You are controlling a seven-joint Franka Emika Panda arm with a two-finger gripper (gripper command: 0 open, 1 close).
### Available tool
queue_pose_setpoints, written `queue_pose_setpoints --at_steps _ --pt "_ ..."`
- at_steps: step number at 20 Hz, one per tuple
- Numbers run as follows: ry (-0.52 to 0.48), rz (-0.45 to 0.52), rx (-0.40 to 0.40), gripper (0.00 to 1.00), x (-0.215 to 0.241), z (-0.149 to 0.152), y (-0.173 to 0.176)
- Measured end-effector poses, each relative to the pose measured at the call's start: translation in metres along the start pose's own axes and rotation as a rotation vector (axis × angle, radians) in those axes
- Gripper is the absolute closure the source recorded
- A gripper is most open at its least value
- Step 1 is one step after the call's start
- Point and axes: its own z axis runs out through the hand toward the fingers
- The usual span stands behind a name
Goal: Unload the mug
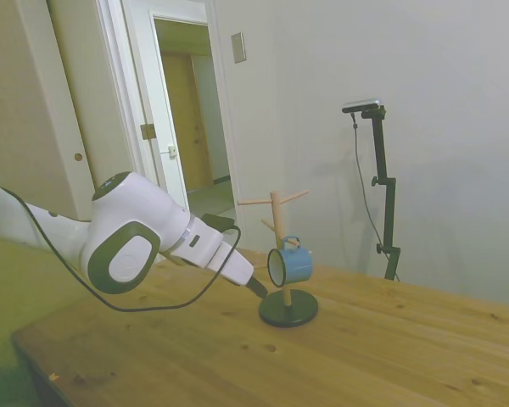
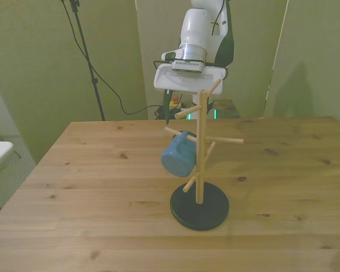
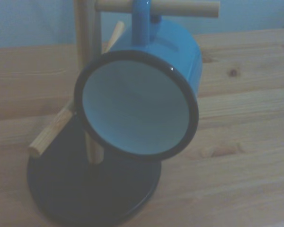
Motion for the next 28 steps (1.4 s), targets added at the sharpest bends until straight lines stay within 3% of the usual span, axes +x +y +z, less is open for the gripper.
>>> queue_pose_setpoints --at_steps 5,12,28 --pt "0.068 -0.031 0.016 0.00 0.020 0.022 -0.003" --pt "0.157 -0.066 0.014 0.00 0.038 0.024 -0.011" --pt "0.122 -0.104 -0.027 0.00 0.058 0.058 -0.034"
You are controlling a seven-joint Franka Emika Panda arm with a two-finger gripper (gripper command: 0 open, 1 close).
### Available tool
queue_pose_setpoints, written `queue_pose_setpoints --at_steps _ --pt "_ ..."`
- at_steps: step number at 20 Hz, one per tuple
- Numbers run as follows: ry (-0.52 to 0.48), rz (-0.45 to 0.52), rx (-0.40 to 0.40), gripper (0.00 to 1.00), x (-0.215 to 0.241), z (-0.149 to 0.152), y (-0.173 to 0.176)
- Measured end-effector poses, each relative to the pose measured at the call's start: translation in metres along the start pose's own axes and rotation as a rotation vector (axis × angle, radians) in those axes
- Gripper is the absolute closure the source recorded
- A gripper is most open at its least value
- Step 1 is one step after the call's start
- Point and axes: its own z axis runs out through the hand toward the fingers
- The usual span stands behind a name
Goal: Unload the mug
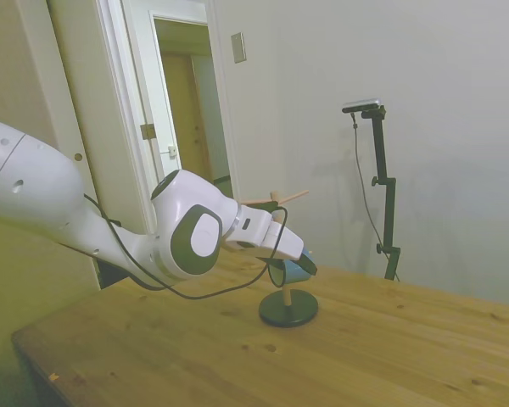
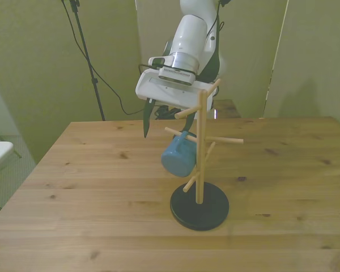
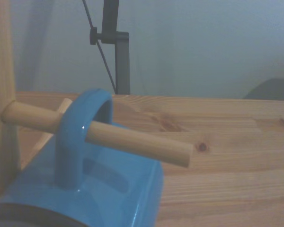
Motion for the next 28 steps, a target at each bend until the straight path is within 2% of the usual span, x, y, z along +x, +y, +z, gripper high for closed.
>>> queue_pose_setpoints --at_steps 3,4,12,28 --pt "-0.007 0.006 -0.008 0.00 0.004 0.008 -0.002" --pt "-0.009 0.006 -0.008 1.00 0.005 0.010 -0.003" --pt "-0.022 0.004 -0.006 1.00 0.006 0.022 -0.007" --pt "-0.027 -0.005 0.002 1.00 0.001 0.021 -0.014"
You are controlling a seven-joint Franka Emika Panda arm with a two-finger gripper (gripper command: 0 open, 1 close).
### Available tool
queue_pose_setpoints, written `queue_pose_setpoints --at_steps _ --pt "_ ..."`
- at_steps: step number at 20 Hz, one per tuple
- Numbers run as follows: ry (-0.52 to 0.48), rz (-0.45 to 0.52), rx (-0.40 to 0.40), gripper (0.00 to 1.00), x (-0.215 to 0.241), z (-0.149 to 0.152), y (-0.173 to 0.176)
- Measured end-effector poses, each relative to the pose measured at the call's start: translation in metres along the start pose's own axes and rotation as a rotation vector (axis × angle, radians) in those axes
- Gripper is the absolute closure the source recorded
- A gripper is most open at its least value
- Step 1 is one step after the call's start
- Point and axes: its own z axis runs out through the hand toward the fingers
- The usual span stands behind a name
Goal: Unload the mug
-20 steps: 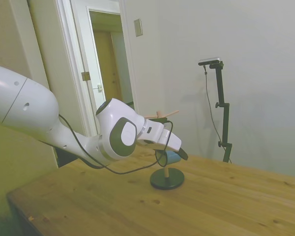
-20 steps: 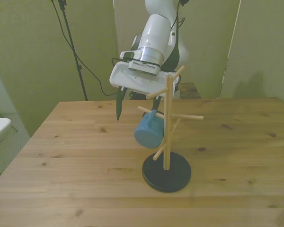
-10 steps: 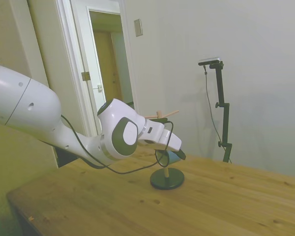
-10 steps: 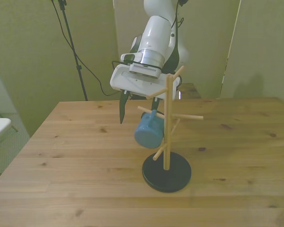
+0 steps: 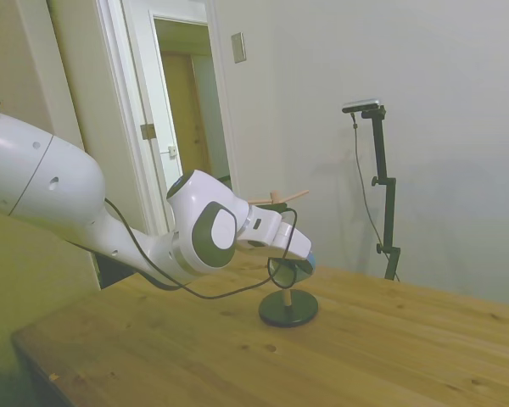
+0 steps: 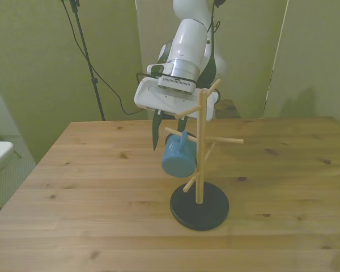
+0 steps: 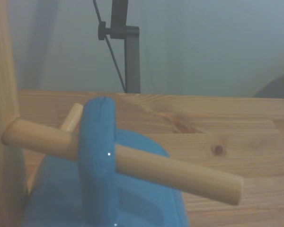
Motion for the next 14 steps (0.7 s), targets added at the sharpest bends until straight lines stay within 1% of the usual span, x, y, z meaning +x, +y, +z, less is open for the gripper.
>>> queue_pose_setpoints --at_steps 14 --pt "-0.006 0.000 0.000 1.00 -0.0030 0.0010 -0.0003"
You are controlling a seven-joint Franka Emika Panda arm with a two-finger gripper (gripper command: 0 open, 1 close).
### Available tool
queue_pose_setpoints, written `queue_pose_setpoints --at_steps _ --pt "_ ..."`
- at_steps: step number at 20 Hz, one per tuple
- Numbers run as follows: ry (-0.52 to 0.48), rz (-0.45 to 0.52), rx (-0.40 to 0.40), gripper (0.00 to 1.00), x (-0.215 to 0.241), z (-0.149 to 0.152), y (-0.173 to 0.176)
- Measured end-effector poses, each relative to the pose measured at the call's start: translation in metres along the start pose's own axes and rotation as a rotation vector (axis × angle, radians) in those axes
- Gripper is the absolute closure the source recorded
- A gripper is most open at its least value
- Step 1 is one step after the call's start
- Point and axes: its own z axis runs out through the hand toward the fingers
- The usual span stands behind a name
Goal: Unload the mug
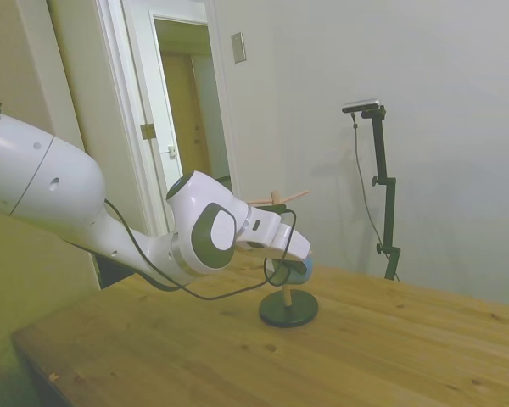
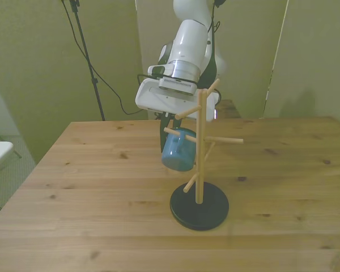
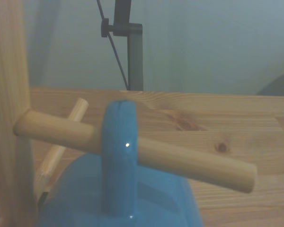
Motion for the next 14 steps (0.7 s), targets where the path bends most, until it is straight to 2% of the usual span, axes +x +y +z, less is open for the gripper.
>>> queue_pose_setpoints --at_steps 14 --pt "0.005 0.049 0.045 1.00 0.011 -0.013 0.003"
